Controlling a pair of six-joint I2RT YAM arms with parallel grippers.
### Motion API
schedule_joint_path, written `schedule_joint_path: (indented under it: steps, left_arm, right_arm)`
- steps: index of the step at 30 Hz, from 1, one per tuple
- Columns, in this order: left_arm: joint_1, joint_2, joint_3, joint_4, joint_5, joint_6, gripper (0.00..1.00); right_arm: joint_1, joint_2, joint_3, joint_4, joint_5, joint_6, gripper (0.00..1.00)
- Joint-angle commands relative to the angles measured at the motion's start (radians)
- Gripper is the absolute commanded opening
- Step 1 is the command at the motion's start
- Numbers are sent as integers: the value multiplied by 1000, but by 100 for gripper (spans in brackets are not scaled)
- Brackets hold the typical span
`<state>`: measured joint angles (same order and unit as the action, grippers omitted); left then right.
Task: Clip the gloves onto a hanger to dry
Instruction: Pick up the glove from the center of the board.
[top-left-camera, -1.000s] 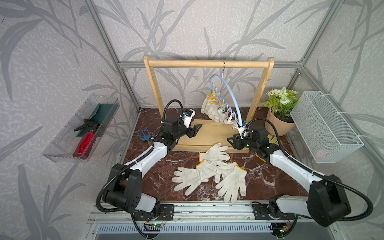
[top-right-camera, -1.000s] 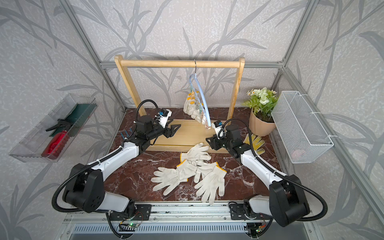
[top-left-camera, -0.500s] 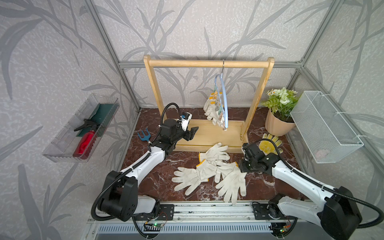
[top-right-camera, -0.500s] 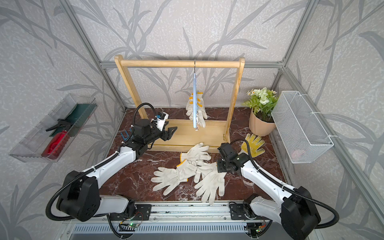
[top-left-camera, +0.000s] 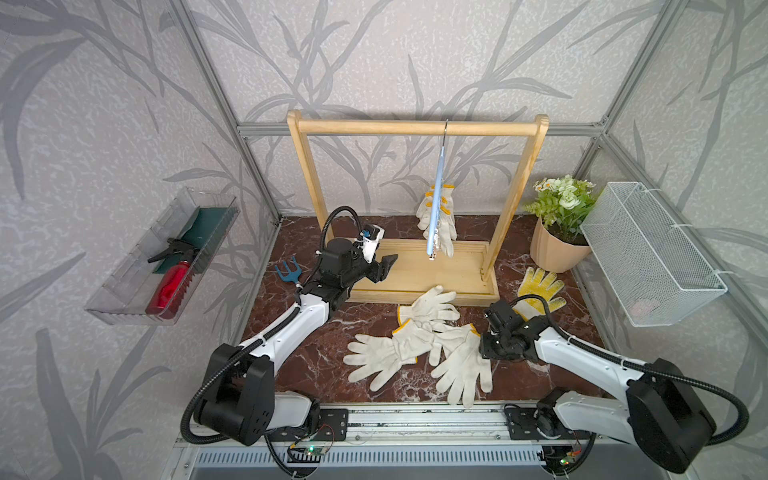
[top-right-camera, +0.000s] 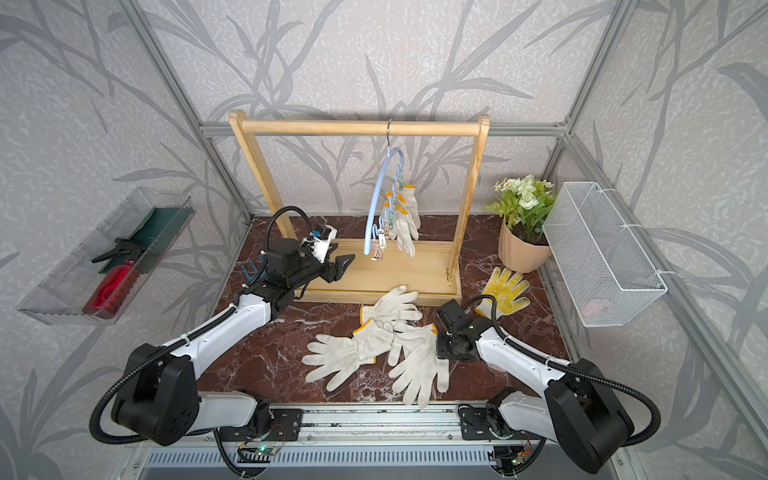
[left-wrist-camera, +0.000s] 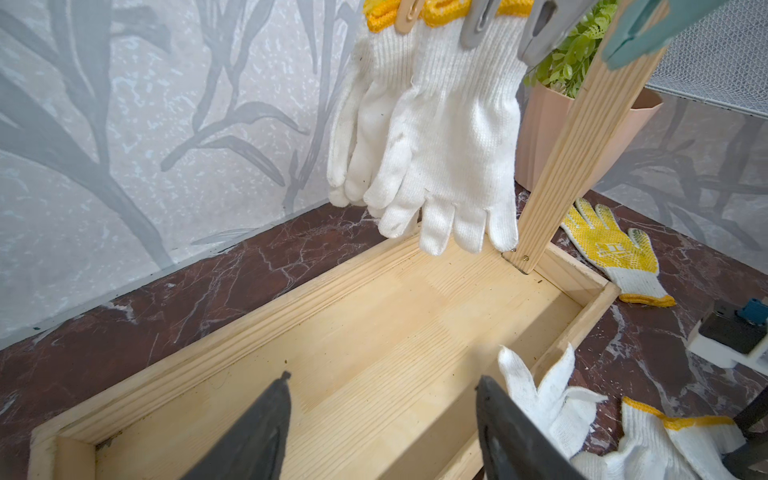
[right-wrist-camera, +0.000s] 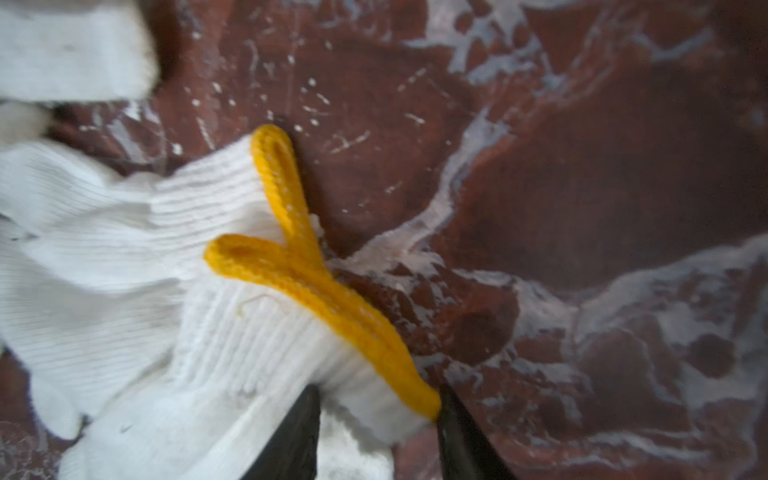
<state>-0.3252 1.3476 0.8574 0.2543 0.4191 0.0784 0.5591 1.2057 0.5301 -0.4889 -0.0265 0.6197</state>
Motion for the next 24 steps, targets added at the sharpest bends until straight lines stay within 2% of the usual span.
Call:
schedule_joint_path:
  steps: [1, 3, 5, 8, 11, 17, 21, 24]
  left_arm:
    - [-2, -28, -16, 9, 34, 0, 70]
    - [-3, -27, -18, 8, 41, 0, 70]
    - [-4, -21, -21, 5, 54, 0, 70]
    - [-6, -14, -19, -16, 120, 7, 70]
    - [-8, -10, -20, -39, 232, 11, 69]
    - [-21, -27, -41, -39, 456, 12, 68]
    - [-36, -32, -53, 20, 557, -16, 67]
    - [-44, -25, -76, 148, 600, -89, 66]
  right_arm:
    - [2, 0, -14, 94, -28, 8, 35]
    - [0, -3, -17, 101, -27, -7, 26]
    - [-2, -19, -8, 92, -26, -30, 10]
    - [-2, -58, 37, 52, -29, -116, 0]
    - [-1, -106, 107, 29, -58, -229, 0]
    - [-1, -154, 207, 118, -257, -427, 0]
    - [-1, -107, 271, 211, -387, -510, 0]
    - [0, -42, 340, 267, -482, -548, 0]
